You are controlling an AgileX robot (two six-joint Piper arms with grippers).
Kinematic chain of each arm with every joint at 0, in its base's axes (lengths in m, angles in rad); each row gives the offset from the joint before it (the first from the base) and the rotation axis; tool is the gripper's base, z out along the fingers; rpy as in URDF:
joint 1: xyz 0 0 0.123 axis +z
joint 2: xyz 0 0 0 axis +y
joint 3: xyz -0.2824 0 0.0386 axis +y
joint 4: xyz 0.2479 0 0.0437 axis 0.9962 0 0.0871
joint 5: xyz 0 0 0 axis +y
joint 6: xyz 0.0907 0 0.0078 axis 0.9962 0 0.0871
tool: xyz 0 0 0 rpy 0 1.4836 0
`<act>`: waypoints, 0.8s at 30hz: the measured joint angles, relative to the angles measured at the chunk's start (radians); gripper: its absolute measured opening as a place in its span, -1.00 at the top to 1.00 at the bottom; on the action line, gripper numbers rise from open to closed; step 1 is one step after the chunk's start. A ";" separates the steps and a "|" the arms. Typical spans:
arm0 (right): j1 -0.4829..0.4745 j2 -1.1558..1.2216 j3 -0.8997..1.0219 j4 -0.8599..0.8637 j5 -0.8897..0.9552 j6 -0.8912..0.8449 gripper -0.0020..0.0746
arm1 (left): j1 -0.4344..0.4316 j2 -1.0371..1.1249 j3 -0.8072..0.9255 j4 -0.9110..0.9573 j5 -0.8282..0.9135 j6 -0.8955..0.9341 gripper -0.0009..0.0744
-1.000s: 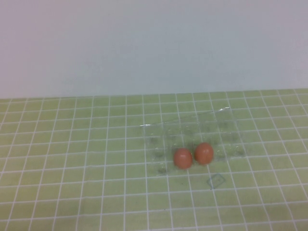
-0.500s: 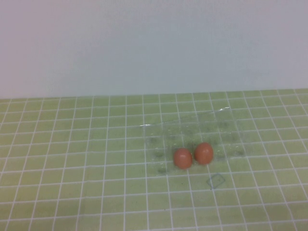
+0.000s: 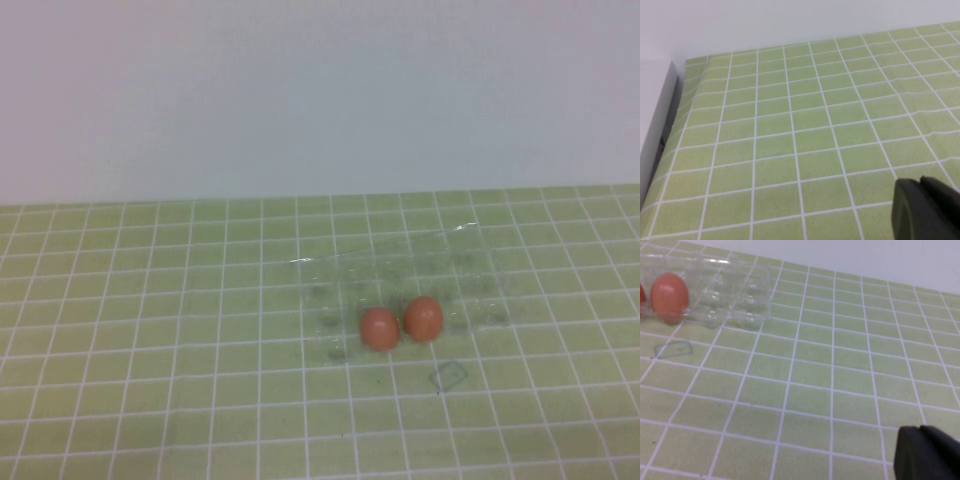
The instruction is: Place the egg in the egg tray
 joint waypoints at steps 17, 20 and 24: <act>0.000 0.000 0.000 -0.112 0.000 0.241 0.95 | 0.000 0.000 0.000 0.000 0.000 0.000 0.98; 0.000 0.000 0.000 -0.114 0.000 0.231 0.95 | 0.000 0.000 0.000 0.000 0.000 0.000 0.98; 0.000 0.000 0.000 -0.114 -0.002 0.229 0.95 | 0.000 0.000 0.000 0.000 0.000 0.000 0.98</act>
